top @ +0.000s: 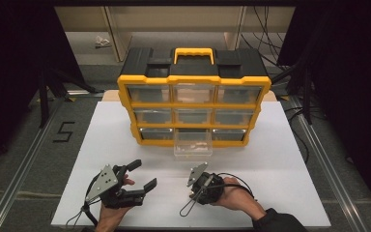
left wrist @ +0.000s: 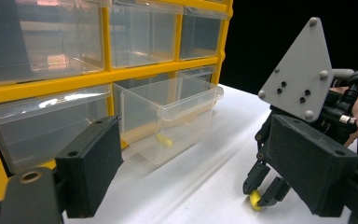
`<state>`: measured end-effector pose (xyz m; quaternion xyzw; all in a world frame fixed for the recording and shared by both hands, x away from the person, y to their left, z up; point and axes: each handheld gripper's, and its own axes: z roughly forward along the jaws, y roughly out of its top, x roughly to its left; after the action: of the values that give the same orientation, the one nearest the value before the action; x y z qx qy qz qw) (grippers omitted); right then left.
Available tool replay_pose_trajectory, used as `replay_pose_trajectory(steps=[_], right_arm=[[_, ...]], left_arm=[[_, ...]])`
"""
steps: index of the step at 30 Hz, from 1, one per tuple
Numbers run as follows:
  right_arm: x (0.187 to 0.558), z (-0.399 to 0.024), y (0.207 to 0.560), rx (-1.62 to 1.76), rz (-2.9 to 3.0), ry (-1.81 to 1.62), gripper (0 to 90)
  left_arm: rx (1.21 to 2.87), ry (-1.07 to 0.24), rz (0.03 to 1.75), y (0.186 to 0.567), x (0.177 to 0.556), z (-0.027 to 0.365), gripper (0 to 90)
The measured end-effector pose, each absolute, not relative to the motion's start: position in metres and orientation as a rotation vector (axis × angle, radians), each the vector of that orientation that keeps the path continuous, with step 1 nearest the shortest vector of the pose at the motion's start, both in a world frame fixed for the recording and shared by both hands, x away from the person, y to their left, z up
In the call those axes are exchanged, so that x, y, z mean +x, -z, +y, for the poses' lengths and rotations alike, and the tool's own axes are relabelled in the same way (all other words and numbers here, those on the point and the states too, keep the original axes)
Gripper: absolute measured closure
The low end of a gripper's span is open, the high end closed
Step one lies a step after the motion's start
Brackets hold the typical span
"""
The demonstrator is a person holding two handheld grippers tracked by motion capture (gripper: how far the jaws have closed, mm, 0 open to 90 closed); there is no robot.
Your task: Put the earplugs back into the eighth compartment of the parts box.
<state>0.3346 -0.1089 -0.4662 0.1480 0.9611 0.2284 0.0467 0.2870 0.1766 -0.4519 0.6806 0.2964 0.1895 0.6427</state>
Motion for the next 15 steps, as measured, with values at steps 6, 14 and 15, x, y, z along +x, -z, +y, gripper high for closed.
replay_pose_trajectory(steps=[6, 14, 15], right_arm=[[0.336, -0.111, 0.462, 0.440, 2.912, -0.731, 75.2], [0.338, -0.117, 0.451, 0.448, 2.883, -0.805, 75.3], [0.338, -0.118, 0.449, 0.456, 2.880, -0.820, 75.3]], left_arm=[[1.550, -0.434, 0.676, 0.452, 0.287, 0.177, 17.5], [1.550, -0.435, 0.674, 0.452, 0.287, 0.176, 17.4], [1.551, -0.433, 0.674, 0.452, 0.287, 0.176, 17.4]])
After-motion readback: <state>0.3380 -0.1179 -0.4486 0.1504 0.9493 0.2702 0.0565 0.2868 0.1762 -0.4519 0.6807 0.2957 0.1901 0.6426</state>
